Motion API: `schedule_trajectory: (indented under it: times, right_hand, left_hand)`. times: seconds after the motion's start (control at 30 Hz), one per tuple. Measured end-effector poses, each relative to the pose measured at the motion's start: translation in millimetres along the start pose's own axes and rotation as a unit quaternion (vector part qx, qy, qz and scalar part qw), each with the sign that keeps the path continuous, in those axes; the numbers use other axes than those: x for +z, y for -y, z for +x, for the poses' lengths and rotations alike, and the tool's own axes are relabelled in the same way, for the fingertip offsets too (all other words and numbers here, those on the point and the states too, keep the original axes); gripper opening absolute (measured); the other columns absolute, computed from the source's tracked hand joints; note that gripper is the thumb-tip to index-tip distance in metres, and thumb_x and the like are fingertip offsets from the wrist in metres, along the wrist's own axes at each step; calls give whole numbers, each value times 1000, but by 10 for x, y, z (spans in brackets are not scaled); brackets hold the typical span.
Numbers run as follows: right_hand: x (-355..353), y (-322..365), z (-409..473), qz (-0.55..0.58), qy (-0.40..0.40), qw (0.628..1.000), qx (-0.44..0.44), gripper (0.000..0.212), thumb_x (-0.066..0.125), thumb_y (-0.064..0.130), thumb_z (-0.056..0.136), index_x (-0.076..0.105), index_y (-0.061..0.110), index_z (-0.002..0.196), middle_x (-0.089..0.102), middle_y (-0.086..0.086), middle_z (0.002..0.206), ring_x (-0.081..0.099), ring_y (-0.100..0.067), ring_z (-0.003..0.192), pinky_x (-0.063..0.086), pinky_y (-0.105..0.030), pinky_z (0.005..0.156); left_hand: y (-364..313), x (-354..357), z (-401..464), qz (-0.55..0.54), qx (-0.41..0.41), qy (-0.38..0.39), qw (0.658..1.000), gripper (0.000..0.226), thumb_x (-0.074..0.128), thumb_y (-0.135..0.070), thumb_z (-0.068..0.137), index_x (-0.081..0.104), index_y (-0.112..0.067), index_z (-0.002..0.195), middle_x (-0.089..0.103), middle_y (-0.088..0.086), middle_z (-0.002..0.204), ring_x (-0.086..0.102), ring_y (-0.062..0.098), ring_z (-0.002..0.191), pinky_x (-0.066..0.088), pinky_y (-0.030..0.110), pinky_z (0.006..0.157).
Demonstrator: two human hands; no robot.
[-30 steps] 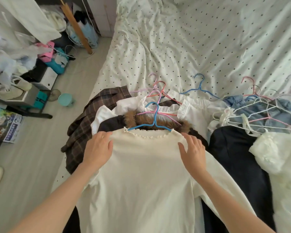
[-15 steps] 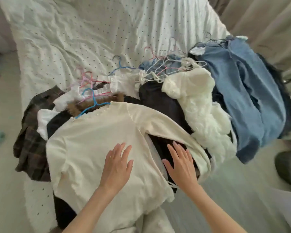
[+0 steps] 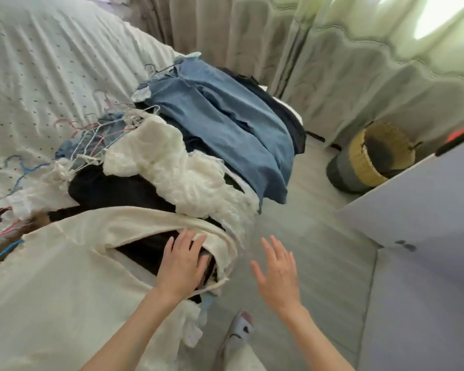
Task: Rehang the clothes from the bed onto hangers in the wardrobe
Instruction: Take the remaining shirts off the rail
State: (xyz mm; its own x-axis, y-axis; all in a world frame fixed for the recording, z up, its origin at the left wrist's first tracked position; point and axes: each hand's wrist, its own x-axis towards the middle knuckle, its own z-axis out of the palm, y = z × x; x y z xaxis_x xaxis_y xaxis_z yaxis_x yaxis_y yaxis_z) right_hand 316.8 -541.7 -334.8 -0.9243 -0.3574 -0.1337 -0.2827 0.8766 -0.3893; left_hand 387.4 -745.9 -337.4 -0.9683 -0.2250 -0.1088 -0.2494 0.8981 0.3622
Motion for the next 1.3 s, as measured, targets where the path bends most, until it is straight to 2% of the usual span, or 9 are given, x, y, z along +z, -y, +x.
schedule_trajectory:
  times: [0.13, 0.3, 0.47, 0.6, 0.7, 0.8, 0.97, 1.2, 1.3]
  right_hand:
    - [-444, -605, 285, 22, -55, 997, 44, 56, 68, 28, 83, 49, 11, 133, 46, -15, 139, 43, -32, 129, 21, -43, 107]
    - [-1012, -1191, 641, 41, -122, 986, 103, 58, 56, 34, 90, 36, 15, 142, 33, -9, 149, 26, -24, 139, 10, -38, 115]
    - [-1477, -1663, 765, 67, -186, 965, 175, 59, 51, 39, 90, 35, 16, 142, 34, -7, 148, 26, -22, 140, 10, -40, 115]
    - [-1869, -2114, 814, 60, -242, 937, 245, 57, 48, 40, 92, 34, 17, 143, 34, -6, 149, 25, -22, 140, 11, -41, 115]
    - [-2266, -2445, 887, 37, -294, 910, 291, 57, 51, 36, 93, 33, 17, 143, 32, -5, 150, 23, -21, 141, 11, -41, 116]
    - [-2635, -2670, 893, 32, -356, 864, 355, 58, 55, 32, 91, 34, 16, 143, 33, -6, 149, 25, -22, 140, 11, -41, 115]
    - [-2939, -2900, 610, 21, -416, 787, 455, 57, 55, 31, 92, 34, 16, 143, 34, -6, 149, 25, -22, 140, 12, -41, 115]
    - [-3020, -3128, -127, -26, -475, 651, 591, 51, 61, 25, 87, 49, 4, 131, 54, -20, 130, 49, -37, 121, 39, -52, 99]
    - [-3040, -3263, -402, -26, -481, 606, 633, 52, 54, 29, 89, 47, 4, 133, 52, -20, 131, 48, -37, 121, 37, -49, 101]
  left_hand:
    - [-691, 48, 493, -5, 45, 3, 999, 45, 37, -36, 82, 60, -12, 113, 62, 12, 116, 59, 32, 110, 49, 49, 87]
    - [-1551, 3, 1186, -19, 111, -8, 994, 48, 35, -37, 84, 61, -10, 115, 60, 14, 120, 55, 35, 115, 47, 49, 91]
    - [-2281, 74, 1769, -59, 165, 36, 984, 52, 36, -41, 84, 65, -6, 109, 61, 18, 118, 55, 38, 114, 48, 53, 90]
    - [-2866, 115, 2295, -45, 261, 48, 963, 57, 34, -47, 87, 60, -8, 120, 54, 16, 128, 48, 35, 123, 41, 47, 99]
    - [-3470, -1, 2784, -39, 360, 50, 931, 50, 44, -40, 95, 42, -15, 137, 37, 8, 145, 27, 25, 138, 22, 38, 112]
    - [-4067, -97, 3153, -50, 447, 53, 892, 52, 44, -39, 95, 34, -20, 142, 30, 1, 150, 17, 20, 142, 13, 33, 114]
    - [-4903, 69, 3331, -33, 573, 102, 812, 51, 42, -41, 95, 34, -22, 141, 33, 0, 148, 21, 21, 141, 18, 38, 115]
    - [-5767, 517, 2906, -73, 661, 223, 712, 77, 14, -59, 79, 44, -17, 136, 41, 1, 142, 30, 24, 136, 25, 35, 109]
    - [-6076, 680, 2659, -90, 693, 259, 667, 76, 17, -56, 78, 48, -13, 132, 47, 4, 137, 37, 25, 132, 30, 36, 105]
